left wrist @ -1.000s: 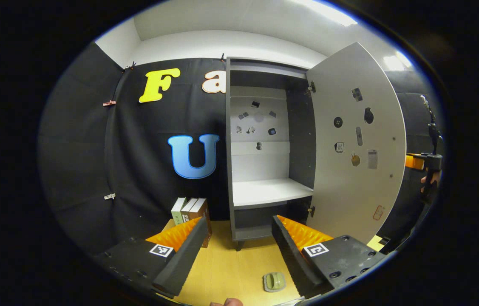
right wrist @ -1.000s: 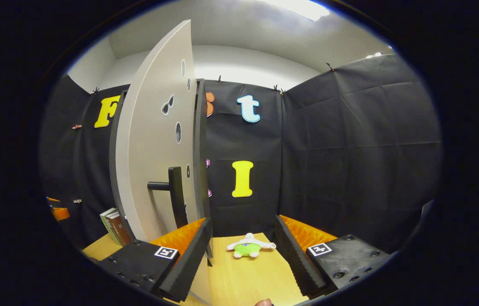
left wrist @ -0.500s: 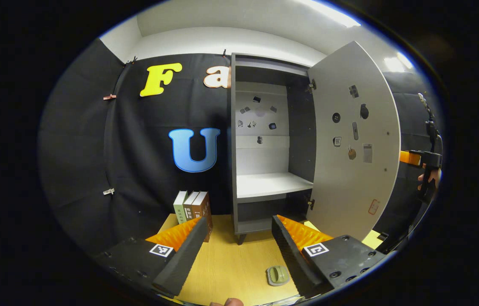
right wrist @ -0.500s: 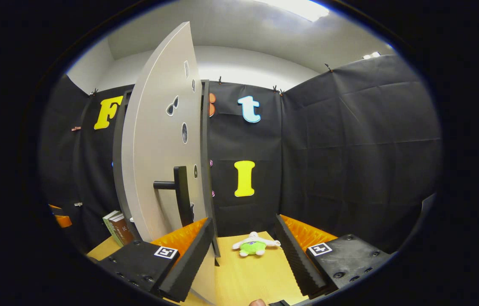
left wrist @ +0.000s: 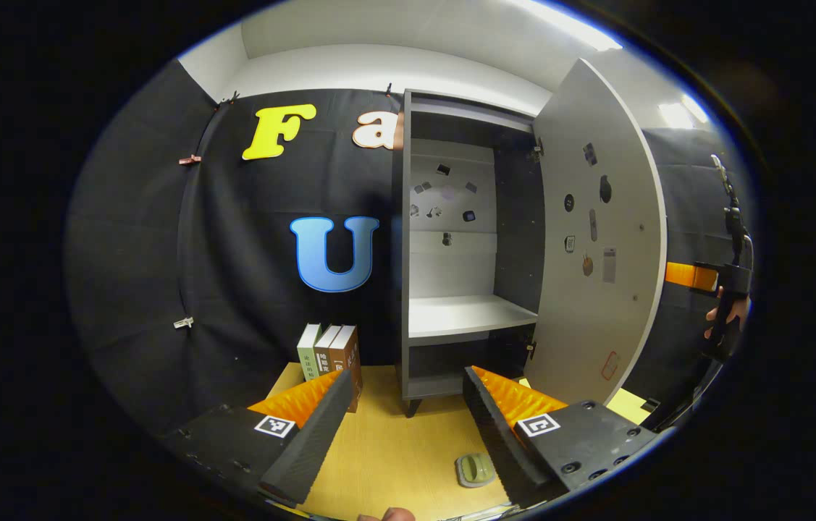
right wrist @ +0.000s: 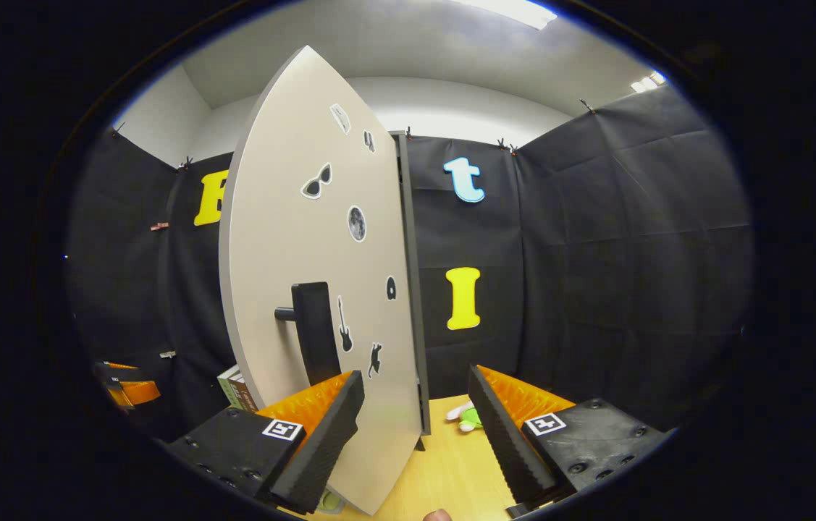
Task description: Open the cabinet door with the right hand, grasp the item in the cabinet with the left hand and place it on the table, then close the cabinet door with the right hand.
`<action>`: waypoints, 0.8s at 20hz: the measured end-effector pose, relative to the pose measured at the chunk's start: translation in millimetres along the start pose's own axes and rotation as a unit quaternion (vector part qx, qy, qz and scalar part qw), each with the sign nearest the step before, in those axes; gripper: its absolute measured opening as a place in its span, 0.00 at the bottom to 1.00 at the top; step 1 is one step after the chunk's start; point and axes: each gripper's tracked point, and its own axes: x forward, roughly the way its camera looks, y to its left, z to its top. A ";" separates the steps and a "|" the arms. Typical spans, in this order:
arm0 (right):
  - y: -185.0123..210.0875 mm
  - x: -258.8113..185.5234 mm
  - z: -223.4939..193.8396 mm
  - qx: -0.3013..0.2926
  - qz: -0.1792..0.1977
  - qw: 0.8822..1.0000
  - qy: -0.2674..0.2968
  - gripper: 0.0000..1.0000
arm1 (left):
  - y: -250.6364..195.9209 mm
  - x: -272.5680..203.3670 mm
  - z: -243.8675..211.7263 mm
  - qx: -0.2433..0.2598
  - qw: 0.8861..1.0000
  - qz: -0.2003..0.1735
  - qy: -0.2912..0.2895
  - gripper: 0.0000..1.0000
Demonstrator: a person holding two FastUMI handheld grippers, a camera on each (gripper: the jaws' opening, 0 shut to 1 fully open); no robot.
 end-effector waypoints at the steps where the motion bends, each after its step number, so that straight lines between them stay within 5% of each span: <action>1: 8.0 1.4 -2.0 0.004 0.007 1.000 0.001 0.95 | 2.5 -0.2 -0.4 -0.001 1.000 0.002 0.000 0.96; 16: 95.0 17.6 -19.7 0.024 0.116 0.992 0.037 0.97 | 27.3 -3.3 0.9 -0.005 1.000 0.026 0.002 0.94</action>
